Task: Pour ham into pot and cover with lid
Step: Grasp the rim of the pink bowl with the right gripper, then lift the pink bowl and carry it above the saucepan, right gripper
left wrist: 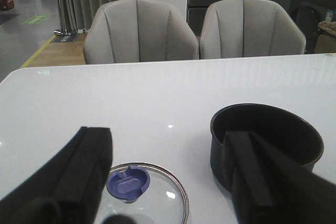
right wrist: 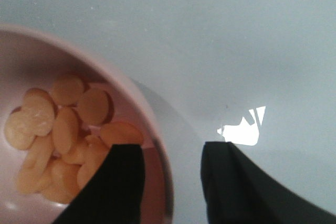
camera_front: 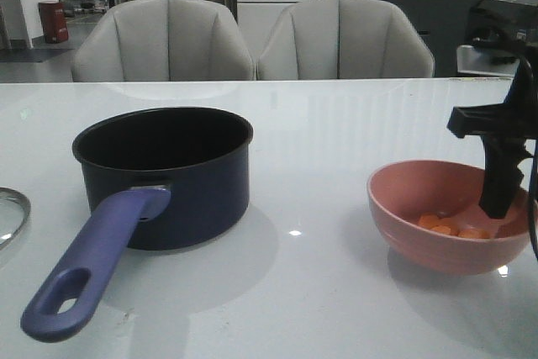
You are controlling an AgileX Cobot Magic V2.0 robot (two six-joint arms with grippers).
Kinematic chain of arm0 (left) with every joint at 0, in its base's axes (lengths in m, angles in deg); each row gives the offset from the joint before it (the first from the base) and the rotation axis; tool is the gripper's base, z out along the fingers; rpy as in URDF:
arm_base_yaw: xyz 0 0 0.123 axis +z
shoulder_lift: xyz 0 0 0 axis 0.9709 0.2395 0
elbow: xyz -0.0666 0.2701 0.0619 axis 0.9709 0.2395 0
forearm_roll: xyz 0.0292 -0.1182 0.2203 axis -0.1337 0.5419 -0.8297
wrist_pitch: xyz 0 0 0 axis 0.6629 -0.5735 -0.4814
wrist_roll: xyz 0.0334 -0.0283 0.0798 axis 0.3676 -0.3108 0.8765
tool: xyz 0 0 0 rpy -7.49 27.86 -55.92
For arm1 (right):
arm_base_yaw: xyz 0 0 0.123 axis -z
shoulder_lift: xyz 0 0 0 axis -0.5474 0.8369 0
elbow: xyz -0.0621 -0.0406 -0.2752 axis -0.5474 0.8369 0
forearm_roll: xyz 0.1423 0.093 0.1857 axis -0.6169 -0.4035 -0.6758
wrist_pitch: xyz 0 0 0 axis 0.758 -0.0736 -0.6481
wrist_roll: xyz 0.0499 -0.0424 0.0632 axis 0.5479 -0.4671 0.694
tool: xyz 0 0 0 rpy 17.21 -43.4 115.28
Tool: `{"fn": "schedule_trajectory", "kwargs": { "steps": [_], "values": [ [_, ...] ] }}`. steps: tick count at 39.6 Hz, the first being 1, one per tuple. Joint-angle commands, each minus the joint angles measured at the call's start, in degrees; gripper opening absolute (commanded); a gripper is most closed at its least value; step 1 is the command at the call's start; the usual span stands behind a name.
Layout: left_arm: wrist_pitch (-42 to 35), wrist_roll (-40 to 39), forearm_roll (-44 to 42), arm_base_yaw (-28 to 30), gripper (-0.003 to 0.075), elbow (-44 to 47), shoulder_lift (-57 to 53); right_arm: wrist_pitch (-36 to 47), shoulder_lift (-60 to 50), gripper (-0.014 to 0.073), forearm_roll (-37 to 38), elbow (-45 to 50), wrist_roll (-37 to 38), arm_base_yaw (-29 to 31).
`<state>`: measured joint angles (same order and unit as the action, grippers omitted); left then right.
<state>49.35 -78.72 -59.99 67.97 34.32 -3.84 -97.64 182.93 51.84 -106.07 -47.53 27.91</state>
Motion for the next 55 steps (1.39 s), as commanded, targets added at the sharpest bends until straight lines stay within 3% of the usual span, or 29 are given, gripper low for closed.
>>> {"fn": "schedule_trajectory", "kwargs": {
  "steps": [1, 4, 7, 10, 21, 33, 39, 46, 55],
  "values": [
    [-4.47, -0.33, 0.09, -0.34, 0.0480, -1.37, 0.93, 1.65, -0.46, 0.0360, -0.42, -1.66, -1.57, 0.37],
    [-4.47, -0.33, 0.09, -0.34, 0.0480, -1.37, 0.93, 2.76, 0.01, 0.0269, -0.65, -1.66, -2.42, 0.37],
    [-4.47, -0.33, 0.09, -0.34, 0.0480, -1.37, 0.93, 4.55, 0.01, 0.0116, -1.61, -1.66, -4.20, 0.37],
    [-4.47, -0.33, 0.09, -0.34, 0.0480, -1.37, 0.93, 4.83, 0.01, 0.0153, -3.20, -2.35, -6.66, 0.37],
    [-4.47, -0.33, 0.09, -0.34, 0.0480, -1.37, 0.93, 4.89, -3.86, 0.0146, -6.21, -6.97, -11.06, -2.51],
    [-4.47, -0.33, 0.09, -0.34, 0.0480, -1.37, 0.93, 5.08, -7.19, 0.0146, -11.24, -16.32, -11.46, -12.27],
    [-4.47, -0.33, 0.09, -0.34, 0.0480, -1.37, 0.93, 7.66, -6.46, 0.0146, -11.19, -21.27, -15.60, -18.54],
    [-4.47, -0.33, 0.09, -0.34, 0.0480, -1.37, 0.93, 17.23, -5.37, 0.0139, -5.60, -23.76, -16.13, -25.71],
    [-4.47, -0.33, 0.09, -0.34, 0.0480, -1.37, 0.93, 29.25, -4.10, 0.0139, 6.70, -23.83, -16.08, -30.05]
  ]
}}
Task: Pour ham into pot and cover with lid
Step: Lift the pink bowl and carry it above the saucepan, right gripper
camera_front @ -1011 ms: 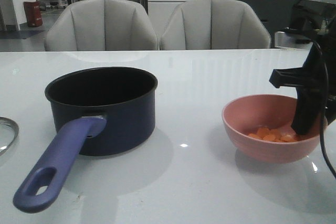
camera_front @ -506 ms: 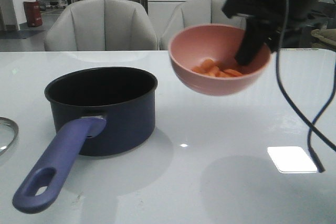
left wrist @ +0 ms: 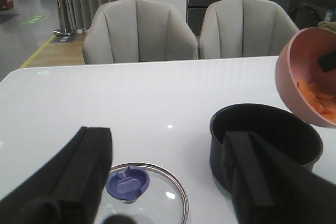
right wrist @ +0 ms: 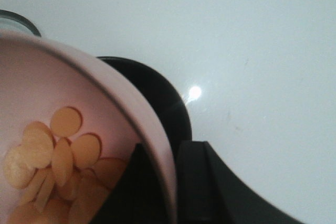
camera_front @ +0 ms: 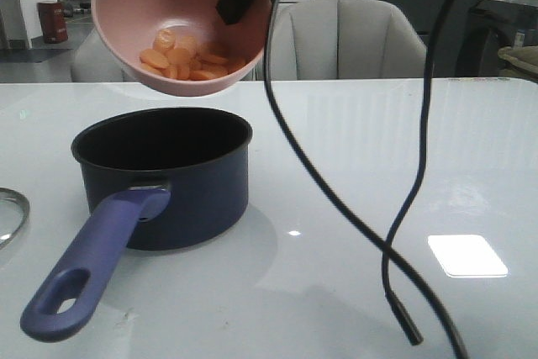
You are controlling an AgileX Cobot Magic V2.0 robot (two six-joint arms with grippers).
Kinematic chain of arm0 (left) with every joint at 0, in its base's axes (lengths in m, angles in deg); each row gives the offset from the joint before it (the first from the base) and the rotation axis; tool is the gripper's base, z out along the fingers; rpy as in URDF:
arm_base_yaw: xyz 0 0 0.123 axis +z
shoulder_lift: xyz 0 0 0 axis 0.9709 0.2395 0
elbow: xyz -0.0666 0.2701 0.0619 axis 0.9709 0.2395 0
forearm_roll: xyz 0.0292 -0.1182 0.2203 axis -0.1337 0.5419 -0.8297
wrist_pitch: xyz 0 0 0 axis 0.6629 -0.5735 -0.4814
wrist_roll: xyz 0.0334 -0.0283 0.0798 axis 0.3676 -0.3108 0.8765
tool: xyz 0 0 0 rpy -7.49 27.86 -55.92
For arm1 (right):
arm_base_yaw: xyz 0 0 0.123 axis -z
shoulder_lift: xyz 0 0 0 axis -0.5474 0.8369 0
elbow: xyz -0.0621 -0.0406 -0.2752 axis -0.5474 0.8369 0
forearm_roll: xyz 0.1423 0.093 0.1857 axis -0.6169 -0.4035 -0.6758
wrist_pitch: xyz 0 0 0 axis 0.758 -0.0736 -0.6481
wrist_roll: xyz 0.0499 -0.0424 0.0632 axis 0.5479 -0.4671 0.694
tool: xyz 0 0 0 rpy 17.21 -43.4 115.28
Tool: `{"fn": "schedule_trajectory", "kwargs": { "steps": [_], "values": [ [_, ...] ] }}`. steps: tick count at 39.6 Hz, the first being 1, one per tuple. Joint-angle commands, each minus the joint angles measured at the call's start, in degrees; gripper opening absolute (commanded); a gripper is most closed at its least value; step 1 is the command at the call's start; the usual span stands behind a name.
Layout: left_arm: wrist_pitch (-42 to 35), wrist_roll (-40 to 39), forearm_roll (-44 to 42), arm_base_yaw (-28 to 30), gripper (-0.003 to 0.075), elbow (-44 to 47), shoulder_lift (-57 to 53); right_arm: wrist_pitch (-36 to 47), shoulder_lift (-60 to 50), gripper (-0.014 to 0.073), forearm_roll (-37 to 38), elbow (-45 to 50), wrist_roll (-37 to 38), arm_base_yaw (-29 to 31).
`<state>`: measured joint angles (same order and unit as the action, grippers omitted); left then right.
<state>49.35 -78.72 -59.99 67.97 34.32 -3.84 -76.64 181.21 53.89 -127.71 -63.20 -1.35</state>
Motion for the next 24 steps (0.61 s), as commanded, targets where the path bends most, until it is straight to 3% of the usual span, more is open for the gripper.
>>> {"fn": "schedule_trajectory", "kwargs": {
  "steps": [1, 17, 24],
  "values": [
    [-4.47, -0.33, 0.09, -0.34, 0.0480, -1.37, 0.93, 9.71, -2.20, 0.0139, 5.63, -2.19, -0.41, -0.86],
    [-4.47, -0.33, 0.09, -0.34, 0.0480, -1.37, 0.93, 29.62, 1.23, 0.0139, 12.59, -2.08, -0.61, -0.86],
    [-4.47, -0.33, 0.09, -0.34, 0.0480, -1.37, 0.93, 34.11, 1.55, 0.0139, 17.04, -2.08, -3.37, -0.86]
  ]
}}
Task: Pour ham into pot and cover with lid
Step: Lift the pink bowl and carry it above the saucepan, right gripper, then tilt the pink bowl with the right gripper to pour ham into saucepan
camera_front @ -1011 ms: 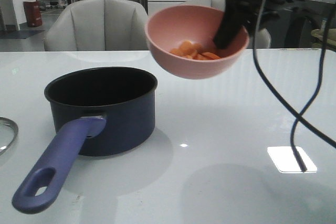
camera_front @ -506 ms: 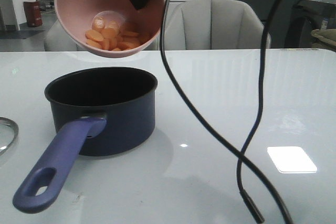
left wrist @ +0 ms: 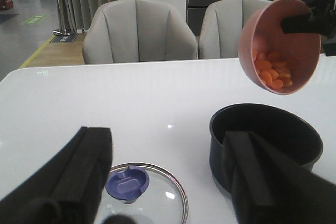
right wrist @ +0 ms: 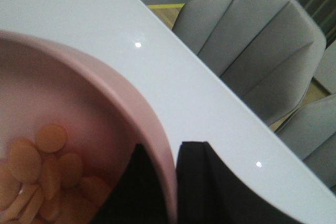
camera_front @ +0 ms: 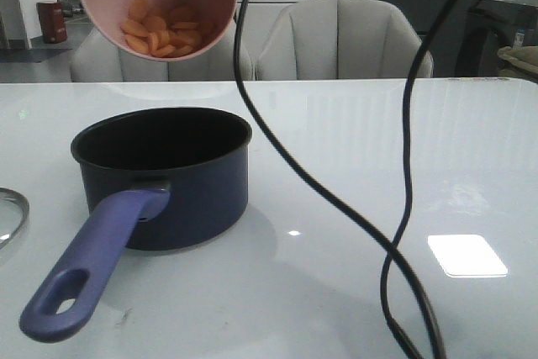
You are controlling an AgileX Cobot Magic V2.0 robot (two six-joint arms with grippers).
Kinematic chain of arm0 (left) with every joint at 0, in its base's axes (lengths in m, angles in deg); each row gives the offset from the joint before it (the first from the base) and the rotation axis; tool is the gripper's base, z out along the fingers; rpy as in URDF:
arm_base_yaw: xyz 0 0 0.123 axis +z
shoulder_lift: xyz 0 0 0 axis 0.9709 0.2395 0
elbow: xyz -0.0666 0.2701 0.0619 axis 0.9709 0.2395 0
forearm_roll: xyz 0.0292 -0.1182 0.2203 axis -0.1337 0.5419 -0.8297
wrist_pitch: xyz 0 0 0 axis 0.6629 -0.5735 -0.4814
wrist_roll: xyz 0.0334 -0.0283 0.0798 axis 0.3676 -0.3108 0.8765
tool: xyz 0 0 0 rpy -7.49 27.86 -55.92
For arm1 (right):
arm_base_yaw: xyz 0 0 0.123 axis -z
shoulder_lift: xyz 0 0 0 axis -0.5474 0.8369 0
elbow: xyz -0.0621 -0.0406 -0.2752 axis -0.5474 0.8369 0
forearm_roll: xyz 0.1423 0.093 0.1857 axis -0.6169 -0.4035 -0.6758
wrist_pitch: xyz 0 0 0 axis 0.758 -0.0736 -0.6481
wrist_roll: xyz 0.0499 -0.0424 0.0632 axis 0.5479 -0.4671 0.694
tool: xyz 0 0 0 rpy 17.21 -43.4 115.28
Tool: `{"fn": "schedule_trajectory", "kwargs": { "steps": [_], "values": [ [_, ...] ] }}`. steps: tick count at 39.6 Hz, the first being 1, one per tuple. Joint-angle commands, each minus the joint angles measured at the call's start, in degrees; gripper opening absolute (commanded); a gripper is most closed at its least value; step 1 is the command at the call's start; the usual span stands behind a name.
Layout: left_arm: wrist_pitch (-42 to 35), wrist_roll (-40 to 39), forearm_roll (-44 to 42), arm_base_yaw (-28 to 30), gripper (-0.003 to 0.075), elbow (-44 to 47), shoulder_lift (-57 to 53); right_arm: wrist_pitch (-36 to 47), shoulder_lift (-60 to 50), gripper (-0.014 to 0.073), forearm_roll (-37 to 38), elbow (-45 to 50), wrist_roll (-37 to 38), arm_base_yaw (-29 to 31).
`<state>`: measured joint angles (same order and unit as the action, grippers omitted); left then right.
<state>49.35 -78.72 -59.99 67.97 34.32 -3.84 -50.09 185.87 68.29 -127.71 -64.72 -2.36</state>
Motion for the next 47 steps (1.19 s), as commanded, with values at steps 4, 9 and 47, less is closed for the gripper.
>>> {"fn": "schedule_trajectory", "kwargs": {
  "steps": [4, 9, 47],
  "values": [
    [-4.47, -0.33, 0.09, -0.34, 0.0480, -1.37, 0.93, 8.78, -3.12, 0.0139, 4.65, -2.08, -5.14, 0.14],
    [-4.47, -0.33, 0.09, -0.34, 0.0480, -1.37, 0.93, 9.89, -3.12, 0.0139, 4.96, -1.78, -9.07, 0.14],
    [-4.47, -0.33, 0.09, -0.34, 0.0480, -1.37, 0.93, 52.50, -0.01, 0.0139, -5.65, 14.02, -31.61, -1.62]
  ]
}}
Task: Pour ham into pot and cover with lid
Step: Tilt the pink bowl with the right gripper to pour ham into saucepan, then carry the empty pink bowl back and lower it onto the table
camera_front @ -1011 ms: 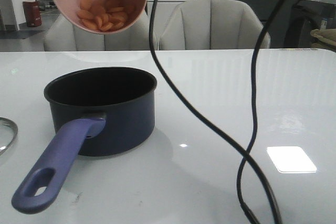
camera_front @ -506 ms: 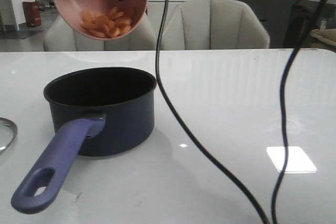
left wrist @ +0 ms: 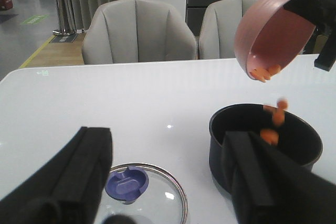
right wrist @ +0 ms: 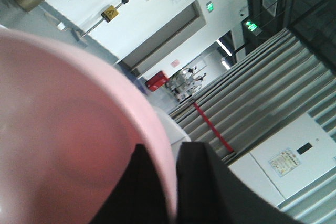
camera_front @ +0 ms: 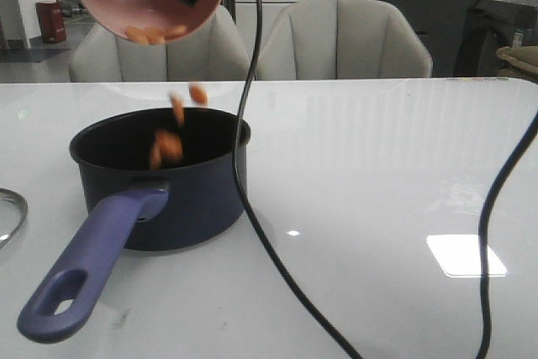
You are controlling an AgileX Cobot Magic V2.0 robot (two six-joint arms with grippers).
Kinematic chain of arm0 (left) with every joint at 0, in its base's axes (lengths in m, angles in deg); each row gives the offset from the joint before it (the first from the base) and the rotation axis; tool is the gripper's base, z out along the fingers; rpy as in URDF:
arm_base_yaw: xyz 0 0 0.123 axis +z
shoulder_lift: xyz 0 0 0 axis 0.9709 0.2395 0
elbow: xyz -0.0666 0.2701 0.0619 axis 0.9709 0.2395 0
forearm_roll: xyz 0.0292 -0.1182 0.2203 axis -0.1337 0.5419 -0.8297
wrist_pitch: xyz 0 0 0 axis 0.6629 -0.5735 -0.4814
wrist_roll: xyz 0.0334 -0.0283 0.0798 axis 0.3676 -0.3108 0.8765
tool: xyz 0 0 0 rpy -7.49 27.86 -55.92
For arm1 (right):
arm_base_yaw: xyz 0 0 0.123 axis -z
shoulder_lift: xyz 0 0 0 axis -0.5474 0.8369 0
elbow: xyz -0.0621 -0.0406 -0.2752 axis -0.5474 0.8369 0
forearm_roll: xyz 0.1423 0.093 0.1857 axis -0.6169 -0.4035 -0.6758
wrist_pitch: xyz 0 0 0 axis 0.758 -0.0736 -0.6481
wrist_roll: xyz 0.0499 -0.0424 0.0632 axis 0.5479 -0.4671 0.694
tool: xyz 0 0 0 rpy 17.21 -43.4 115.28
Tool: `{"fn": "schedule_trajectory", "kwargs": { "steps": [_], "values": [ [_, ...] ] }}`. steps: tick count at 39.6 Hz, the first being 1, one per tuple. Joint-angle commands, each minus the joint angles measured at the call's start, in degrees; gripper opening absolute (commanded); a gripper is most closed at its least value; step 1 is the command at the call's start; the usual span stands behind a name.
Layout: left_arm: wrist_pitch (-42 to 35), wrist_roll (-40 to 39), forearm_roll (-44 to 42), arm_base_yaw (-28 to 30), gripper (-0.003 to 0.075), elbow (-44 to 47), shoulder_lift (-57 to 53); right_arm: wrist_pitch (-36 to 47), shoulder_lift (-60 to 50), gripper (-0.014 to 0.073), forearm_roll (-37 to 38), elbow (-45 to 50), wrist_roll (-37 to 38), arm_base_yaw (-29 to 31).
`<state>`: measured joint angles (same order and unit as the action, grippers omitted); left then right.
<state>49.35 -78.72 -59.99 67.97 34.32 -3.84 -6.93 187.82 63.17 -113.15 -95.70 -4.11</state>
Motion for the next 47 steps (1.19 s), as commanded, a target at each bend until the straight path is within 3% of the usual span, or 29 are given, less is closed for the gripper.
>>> {"fn": "schedule_trajectory", "kwargs": {
  "steps": [1, 7, 14, 23, 31, 39, 47],
  "values": [
    [-4.47, -0.33, 0.09, -0.34, 0.0480, -1.37, 0.93, 10.99, -1.59, 0.0139, -0.52, -0.09, -0.75, 0.13],
    [-4.47, -0.33, 0.09, -0.34, 0.0480, -1.37, 0.93, 21.65, -0.25, 0.0139, -0.52, 2.35, -1.90, 0.13],
    [-4.47, -0.33, 0.09, -0.34, 0.0480, -1.37, 0.93, 22.83, -0.20, 0.0139, -2.21, 2.68, -1.90, 0.13],
    [-4.47, -0.33, 0.09, -0.34, 0.0480, -1.37, 0.93, 17.72, -5.22, 0.0139, -18.92, 2.68, 4.35, 0.13],
    [-4.47, -0.33, 0.09, -0.34, 0.0480, -1.37, 0.93, -3.13, -14.01, 0.0139, -35.73, 2.68, 4.63, 1.66],
    [-4.47, -0.33, 0.09, -0.34, 0.0480, -1.37, 0.93, -30.50, -21.34, 0.0139, -51.56, 2.68, -1.21, 10.48],
    [-4.47, -0.33, 0.09, -0.34, 0.0480, -1.37, 0.93, -56.62, -24.04, 0.0139, -54.87, 2.68, -1.65, 22.84]
  ]
}}
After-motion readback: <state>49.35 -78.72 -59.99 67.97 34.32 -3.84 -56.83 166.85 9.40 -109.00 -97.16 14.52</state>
